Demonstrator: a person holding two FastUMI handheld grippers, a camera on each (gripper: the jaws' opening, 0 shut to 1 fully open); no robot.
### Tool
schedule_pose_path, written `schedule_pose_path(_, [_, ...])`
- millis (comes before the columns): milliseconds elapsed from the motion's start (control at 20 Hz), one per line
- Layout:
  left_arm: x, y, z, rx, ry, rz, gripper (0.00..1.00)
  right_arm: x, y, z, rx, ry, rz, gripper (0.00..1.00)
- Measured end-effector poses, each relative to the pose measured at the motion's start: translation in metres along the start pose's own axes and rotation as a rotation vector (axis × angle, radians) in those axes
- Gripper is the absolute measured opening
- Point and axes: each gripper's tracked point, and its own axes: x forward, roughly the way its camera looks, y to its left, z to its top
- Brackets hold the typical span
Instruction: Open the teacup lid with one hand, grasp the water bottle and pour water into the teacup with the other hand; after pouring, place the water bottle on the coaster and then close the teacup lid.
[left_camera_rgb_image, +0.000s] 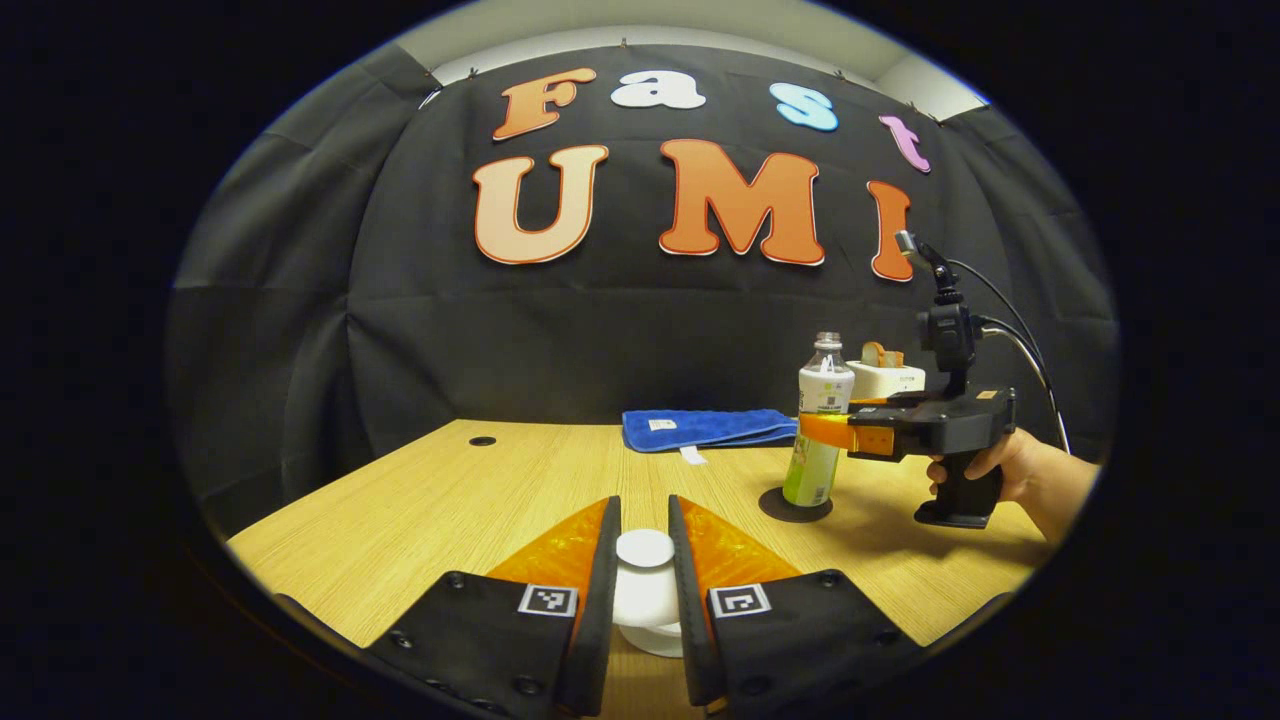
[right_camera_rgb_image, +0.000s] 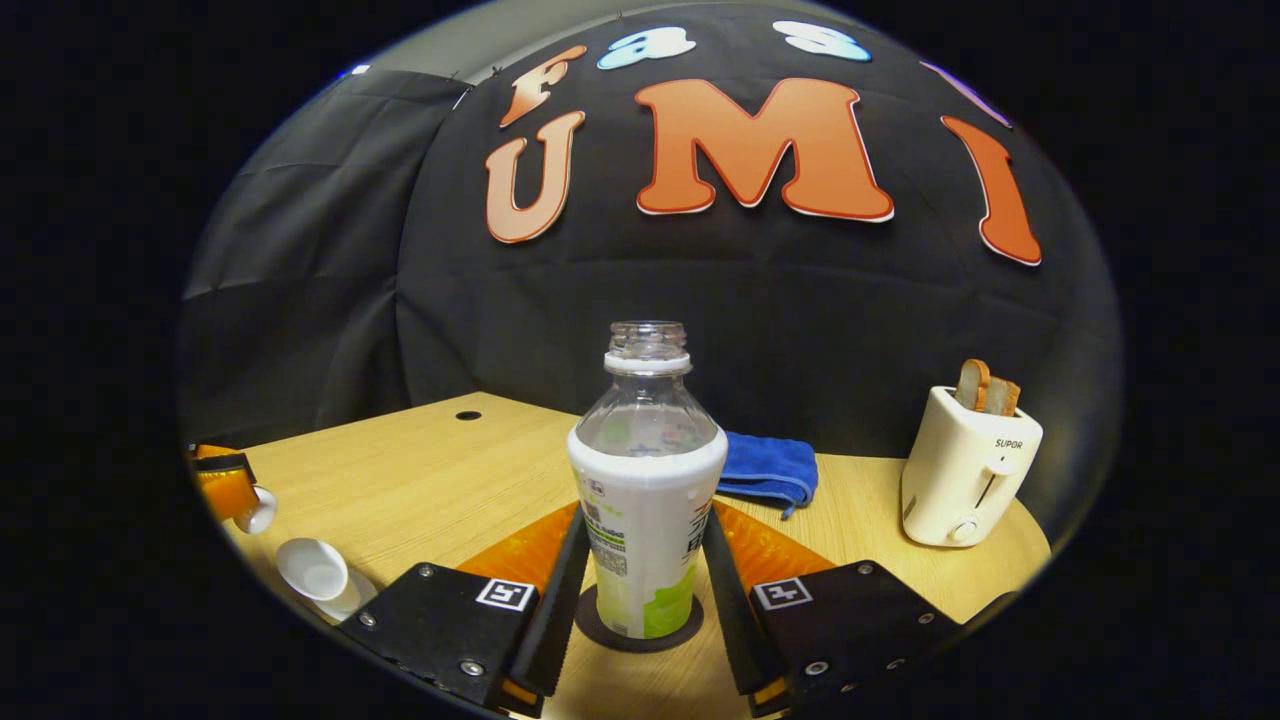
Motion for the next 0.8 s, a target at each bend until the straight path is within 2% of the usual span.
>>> schedule_pose_path(350, [0.006,-0.003,-0.009,-0.018,0.020,-0.008,0.34,0.006,0.001,-0.006,0.027,0.015,0.005,0.65])
schedule_pose_path(450, [0.008,-0.005,-0.012,-0.026,0.026,-0.016,0.31,0.002,0.002,-0.002,0.042,0.010,0.018,0.74])
schedule_pose_path(550, [0.012,-0.010,-0.013,-0.024,0.033,-0.023,0.34,-0.005,0.000,0.005,0.044,-0.006,0.019,0.86])
schedule_pose_path(650, [0.014,-0.015,-0.015,-0.022,0.036,-0.032,0.34,-0.015,-0.001,0.013,0.040,-0.029,0.020,0.94])
schedule_pose_path(800, [0.020,-0.025,-0.023,-0.023,0.042,-0.053,0.34,-0.033,-0.003,0.017,0.020,-0.043,0.018,0.96])
